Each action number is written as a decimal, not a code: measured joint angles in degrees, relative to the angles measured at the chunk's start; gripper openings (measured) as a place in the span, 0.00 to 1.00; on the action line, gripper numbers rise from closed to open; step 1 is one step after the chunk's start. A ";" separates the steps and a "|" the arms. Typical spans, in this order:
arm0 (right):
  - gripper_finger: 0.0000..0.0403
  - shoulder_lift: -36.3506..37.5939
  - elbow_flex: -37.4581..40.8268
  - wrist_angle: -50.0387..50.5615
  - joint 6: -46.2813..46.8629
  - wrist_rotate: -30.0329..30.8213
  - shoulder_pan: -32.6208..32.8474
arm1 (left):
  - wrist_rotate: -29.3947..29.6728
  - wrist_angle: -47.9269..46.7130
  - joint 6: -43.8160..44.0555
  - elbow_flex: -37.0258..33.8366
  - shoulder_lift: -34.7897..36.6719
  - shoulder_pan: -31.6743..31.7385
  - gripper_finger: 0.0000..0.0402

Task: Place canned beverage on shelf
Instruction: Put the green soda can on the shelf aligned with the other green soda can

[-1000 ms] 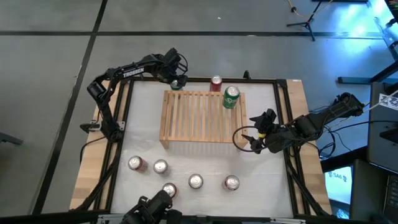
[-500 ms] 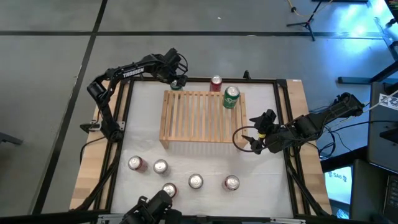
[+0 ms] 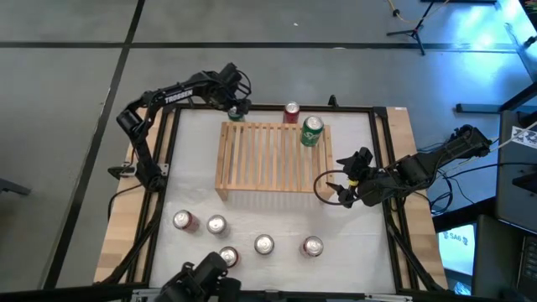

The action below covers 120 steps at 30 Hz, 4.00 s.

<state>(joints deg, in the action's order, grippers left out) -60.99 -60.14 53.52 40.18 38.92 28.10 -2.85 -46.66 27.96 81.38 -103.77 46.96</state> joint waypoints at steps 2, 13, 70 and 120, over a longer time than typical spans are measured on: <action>0.95 0.00 0.00 0.00 0.00 0.00 0.02 | -0.01 -0.63 -0.01 0.00 0.00 0.43 0.69; 0.95 0.00 0.00 0.00 -0.02 0.02 0.00 | 0.24 -3.16 -0.15 -0.24 1.83 2.39 0.69; 0.95 -0.02 0.00 0.02 -0.02 -0.59 0.02 | 0.59 -14.79 -1.08 -0.05 23.59 4.42 0.69; 0.95 -0.02 0.00 -3.08 -1.68 -0.57 0.00 | -12.79 -17.16 8.84 -0.09 39.34 -3.22 0.69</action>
<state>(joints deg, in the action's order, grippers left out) -61.01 -60.14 50.43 38.50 38.35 28.10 -15.64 -63.82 36.80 81.30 -64.42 43.74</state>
